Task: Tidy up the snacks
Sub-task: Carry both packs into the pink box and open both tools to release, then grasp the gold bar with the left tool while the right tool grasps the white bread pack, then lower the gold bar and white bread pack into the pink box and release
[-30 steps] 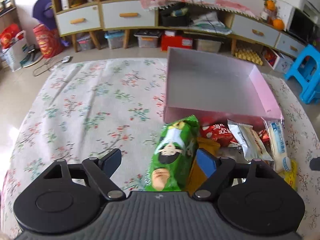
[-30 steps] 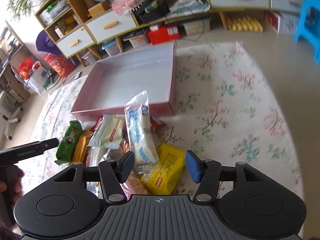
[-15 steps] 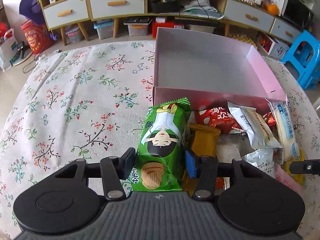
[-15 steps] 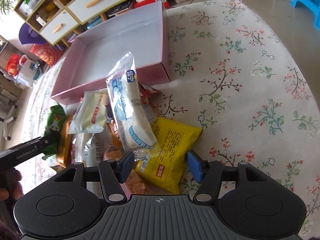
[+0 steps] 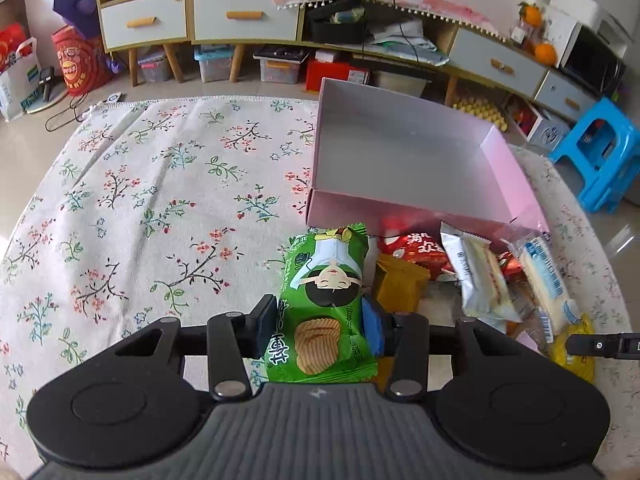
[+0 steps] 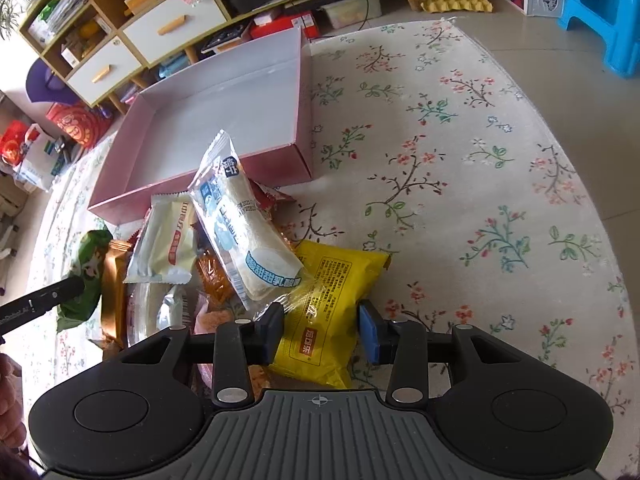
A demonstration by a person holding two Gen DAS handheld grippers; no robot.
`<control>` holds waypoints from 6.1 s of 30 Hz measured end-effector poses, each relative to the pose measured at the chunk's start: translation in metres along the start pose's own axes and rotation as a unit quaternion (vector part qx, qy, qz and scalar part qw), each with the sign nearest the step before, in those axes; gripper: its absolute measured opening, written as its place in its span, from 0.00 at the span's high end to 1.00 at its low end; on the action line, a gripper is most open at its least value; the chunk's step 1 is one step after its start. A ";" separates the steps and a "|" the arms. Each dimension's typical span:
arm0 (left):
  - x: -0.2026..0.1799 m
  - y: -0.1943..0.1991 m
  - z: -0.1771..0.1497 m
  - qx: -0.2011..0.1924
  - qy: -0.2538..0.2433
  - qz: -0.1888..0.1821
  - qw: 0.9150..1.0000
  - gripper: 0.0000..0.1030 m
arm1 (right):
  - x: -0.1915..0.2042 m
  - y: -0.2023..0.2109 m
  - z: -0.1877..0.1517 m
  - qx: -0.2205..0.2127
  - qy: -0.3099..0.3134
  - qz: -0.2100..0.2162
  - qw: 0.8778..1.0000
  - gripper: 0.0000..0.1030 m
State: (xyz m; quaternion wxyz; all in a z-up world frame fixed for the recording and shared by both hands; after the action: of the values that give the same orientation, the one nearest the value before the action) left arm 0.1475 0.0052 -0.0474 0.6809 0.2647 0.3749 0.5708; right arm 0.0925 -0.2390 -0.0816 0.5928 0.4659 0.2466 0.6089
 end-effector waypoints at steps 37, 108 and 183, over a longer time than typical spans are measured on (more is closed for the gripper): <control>-0.028 -0.051 0.095 -0.087 0.053 -0.031 0.994 0.59 | 0.035 -0.026 0.152 -0.126 0.042 -0.003 0.991 0.66; -0.006 -0.005 -0.018 -0.015 -0.021 0.068 0.997 0.04 | 0.037 0.001 0.018 0.007 0.107 -0.050 0.993 0.18; -0.009 -0.027 -0.009 0.022 0.029 -0.010 0.999 0.79 | 0.048 0.006 0.040 -0.049 0.086 -0.012 0.995 0.80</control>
State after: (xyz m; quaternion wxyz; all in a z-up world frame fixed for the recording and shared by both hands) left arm 0.1550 -0.0101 -0.0721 0.6694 0.2590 0.4094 0.5632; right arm 0.1304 -0.2041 -0.0459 0.5986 0.3795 0.2717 0.6511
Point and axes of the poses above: each gripper's, at about its wrist camera, not at the fingertips, and y roughly against the way its jaws point, x to its left, z to its top, the point moved 8 cm from there along -y, roughly the way its jaws point, and after that the axes turned 7 degrees about y, right-handed, at the moved point
